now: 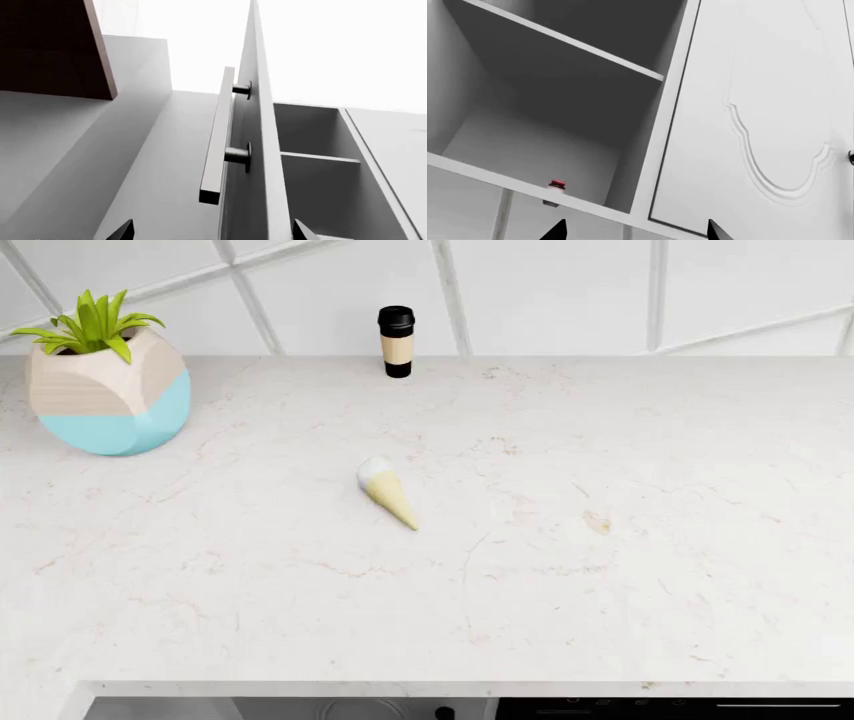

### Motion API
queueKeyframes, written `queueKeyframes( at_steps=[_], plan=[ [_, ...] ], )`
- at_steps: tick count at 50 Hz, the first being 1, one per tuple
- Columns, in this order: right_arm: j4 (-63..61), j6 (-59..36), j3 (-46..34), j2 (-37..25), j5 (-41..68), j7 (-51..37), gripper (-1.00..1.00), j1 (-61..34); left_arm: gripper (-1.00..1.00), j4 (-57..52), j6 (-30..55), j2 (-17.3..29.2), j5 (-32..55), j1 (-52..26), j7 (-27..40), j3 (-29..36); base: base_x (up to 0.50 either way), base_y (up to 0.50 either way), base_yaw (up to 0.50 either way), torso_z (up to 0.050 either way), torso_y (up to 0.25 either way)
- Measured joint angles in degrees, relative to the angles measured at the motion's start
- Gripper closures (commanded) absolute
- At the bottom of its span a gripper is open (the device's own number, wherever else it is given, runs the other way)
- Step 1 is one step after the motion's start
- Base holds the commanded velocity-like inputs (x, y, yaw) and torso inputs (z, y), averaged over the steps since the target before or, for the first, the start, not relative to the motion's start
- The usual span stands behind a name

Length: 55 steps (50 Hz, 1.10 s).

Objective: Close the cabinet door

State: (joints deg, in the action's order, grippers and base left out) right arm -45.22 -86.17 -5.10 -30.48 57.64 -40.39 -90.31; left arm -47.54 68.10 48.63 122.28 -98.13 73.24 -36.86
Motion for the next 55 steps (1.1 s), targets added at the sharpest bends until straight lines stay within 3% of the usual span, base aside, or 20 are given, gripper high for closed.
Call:
queueKeyframes(
  at_steps=[14,30,44,55],
  plan=[
    [0.34,-0.02,0.2,-0.51,2.28,-1.56,-1.0,-0.88,-1.0,1.05,-5.8,9.41,4.44,-4.08,3.16,1.32,0.0,0.0,0.0,0.0,0.0],
    [0.69,-0.81,1.11,-0.84,6.47,-4.32,-1.0,-2.48,-1.0,6.02,-12.24,22.57,-0.74,-17.91,-1.81,12.71,0.0,0.0,0.0,0.0,0.0],
    [1.29,-0.06,0.35,-1.51,8.87,-6.31,-1.0,-3.29,-1.0,9.97,-6.44,26.42,-8.01,-19.11,-6.81,11.48,0.0,0.0,0.0,0.0,0.0],
    [1.76,0.91,-0.75,-2.04,9.77,-7.21,-1.0,-3.57,-1.0,12.95,1.25,26.58,-20.52,-16.76,-16.4,9.51,0.0,0.0,0.0,0.0,0.0]
  ],
)
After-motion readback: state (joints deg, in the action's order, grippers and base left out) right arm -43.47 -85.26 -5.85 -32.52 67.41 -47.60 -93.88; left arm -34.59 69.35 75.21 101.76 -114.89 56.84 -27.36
